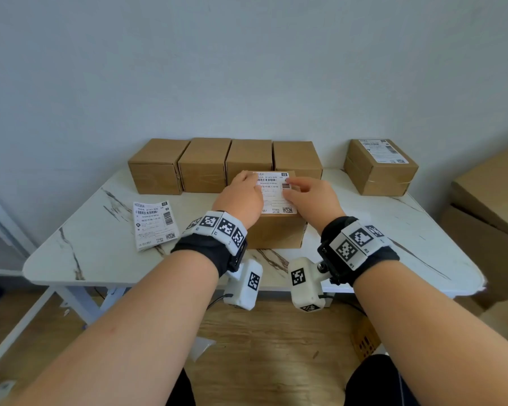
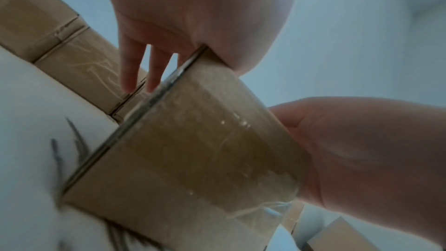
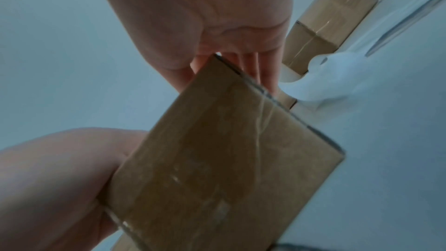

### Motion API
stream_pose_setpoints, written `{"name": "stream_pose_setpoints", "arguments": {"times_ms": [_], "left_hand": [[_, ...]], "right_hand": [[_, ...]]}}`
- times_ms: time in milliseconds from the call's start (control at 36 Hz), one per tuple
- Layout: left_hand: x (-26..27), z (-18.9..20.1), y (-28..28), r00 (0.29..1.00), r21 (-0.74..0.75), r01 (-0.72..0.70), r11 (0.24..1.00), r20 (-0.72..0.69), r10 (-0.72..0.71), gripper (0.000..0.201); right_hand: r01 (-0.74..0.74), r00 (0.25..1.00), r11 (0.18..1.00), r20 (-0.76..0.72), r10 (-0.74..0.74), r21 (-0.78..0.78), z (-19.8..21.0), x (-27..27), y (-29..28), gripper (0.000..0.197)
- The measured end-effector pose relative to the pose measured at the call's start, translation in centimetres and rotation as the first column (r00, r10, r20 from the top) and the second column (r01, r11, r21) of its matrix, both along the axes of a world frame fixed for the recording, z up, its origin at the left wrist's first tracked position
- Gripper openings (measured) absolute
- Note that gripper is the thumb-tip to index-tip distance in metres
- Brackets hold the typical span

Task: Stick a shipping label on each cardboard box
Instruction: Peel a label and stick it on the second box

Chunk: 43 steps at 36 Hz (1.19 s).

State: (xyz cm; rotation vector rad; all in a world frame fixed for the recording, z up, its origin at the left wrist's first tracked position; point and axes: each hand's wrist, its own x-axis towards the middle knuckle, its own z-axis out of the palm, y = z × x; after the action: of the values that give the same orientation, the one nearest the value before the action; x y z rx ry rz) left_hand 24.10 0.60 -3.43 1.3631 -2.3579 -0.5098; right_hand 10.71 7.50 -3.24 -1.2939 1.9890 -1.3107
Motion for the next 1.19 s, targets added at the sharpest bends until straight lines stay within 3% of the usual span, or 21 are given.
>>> {"name": "stream_pose_setpoints", "arguments": {"times_ms": [111,194,306,444,528,722,833,944,1083,1194], "left_hand": [[0.4,-0.1,0.6,0.993,0.081,0.041,0.996,-0.112,-0.032,0.046],[0.8,0.1,1.1,0.988,0.228,0.090,0.969,-0.145,-0.058,0.050],[1.3,0.4,1.5,0.989,0.297,0.079,0.952,-0.141,-0.038,0.056],[1.0,0.1,2.1,0.985,0.208,-0.002,0.978,-0.170,0.038,0.050],[1.1,-0.2,2.8,0.970,0.143,-0.059,0.988,-0.227,0.091,0.048],[1.4,-0.6,4.2,0.986,0.146,0.042,0.988,-0.165,-0.018,0.049],[1.6,-0.6,4.5,0.987,0.211,0.066,0.975,-0.156,-0.033,0.052],[1.8,-0.4,4.5,0.985,0.249,0.100,0.963,-0.160,-0.061,0.053],[1.7,-0.4,4.9,0.992,0.189,0.050,0.981,-0.121,-0.027,0.052],[1.4,-0.6,5.0,0.993,0.153,0.002,0.988,-0.115,0.016,0.052]], "right_hand": [[-0.068,0.997,0.994,-0.042,0.072,0.082,-0.3,0.9,-0.2,0.042],[-0.037,0.998,0.996,-0.038,0.040,0.083,-0.8,1.2,-0.4,0.041],[0.027,0.999,0.997,-0.040,-0.024,0.068,-1.0,1.3,-0.4,0.042],[0.071,0.997,0.996,-0.028,-0.070,0.054,-0.9,1.6,-0.2,0.044],[0.071,0.996,0.992,0.053,-0.077,0.107,-0.3,1.5,0.4,0.051],[0.003,0.999,0.998,0.050,-0.006,0.059,-0.6,2.5,2.6,0.072],[-0.009,1.000,0.999,0.005,0.008,0.038,-0.7,2.9,3.5,0.066],[-0.004,1.000,0.998,0.024,0.002,0.060,-0.7,2.6,3.5,0.048],[0.052,0.998,0.998,-0.024,-0.051,0.044,-1.4,2.4,3.1,0.021],[0.027,1.000,1.000,0.002,-0.027,0.004,-1.7,3.0,3.4,0.028]]}}
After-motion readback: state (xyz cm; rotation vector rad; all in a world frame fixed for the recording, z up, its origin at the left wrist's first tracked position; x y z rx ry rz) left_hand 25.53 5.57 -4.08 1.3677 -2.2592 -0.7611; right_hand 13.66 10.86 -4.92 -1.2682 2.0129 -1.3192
